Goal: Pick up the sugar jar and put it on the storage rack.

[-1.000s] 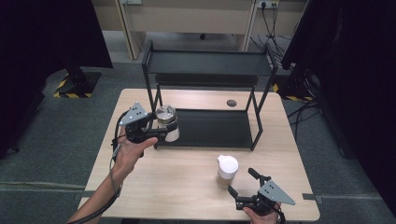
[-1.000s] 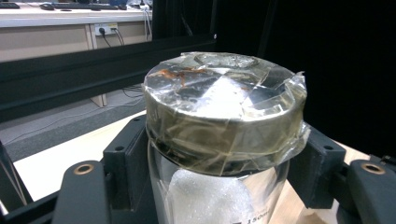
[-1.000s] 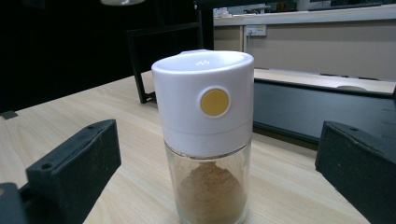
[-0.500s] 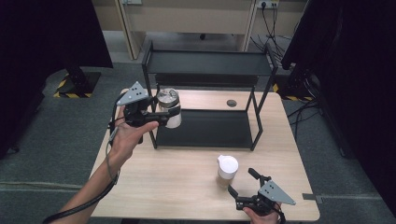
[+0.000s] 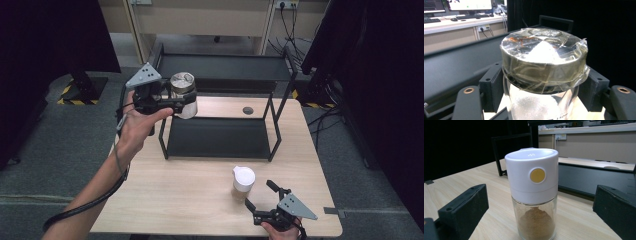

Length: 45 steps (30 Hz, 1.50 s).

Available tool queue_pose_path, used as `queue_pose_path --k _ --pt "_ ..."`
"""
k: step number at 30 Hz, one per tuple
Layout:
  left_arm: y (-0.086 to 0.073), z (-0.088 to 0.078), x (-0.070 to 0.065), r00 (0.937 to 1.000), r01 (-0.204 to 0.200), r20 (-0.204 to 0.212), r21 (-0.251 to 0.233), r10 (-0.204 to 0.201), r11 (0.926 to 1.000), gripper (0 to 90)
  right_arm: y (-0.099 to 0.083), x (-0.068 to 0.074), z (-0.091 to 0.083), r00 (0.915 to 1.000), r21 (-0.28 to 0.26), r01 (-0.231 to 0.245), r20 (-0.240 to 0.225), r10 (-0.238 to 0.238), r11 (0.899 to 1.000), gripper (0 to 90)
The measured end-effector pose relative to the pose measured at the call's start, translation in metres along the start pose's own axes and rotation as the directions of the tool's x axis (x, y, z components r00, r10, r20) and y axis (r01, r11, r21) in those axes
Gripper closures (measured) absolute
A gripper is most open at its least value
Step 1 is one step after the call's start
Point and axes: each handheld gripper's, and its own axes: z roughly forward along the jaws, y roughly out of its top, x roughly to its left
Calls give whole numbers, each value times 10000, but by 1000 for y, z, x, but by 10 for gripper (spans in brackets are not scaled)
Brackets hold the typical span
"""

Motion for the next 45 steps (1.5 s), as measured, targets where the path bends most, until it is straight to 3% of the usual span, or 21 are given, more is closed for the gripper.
queue_pose_path --k 11,20,25,35,45 --pt "34 10 1 9984 -40 -564 -72 36 10000 311 0 0 -1 10000 -1 -8 -22 8 10000 3" --pt "51 34 2 9927 138 -1198 -119 -151 9998 311 0 -1 -1 10000 -9 2 -68 -2 10000 3" --pt "55 49 2 9879 -72 -1549 -149 48 9999 311 0 -2 -2 10000 -42 -7 -66 7 10000 3" --pt "59 74 -1 9720 304 -2324 -178 -337 9994 311 0 -4 -2 9999 -65 -53 -115 52 10000 4" --pt "57 94 8 9427 444 -3302 -160 -472 9989 311 0 -6 -1 9998 -101 -64 -178 62 9999 3"
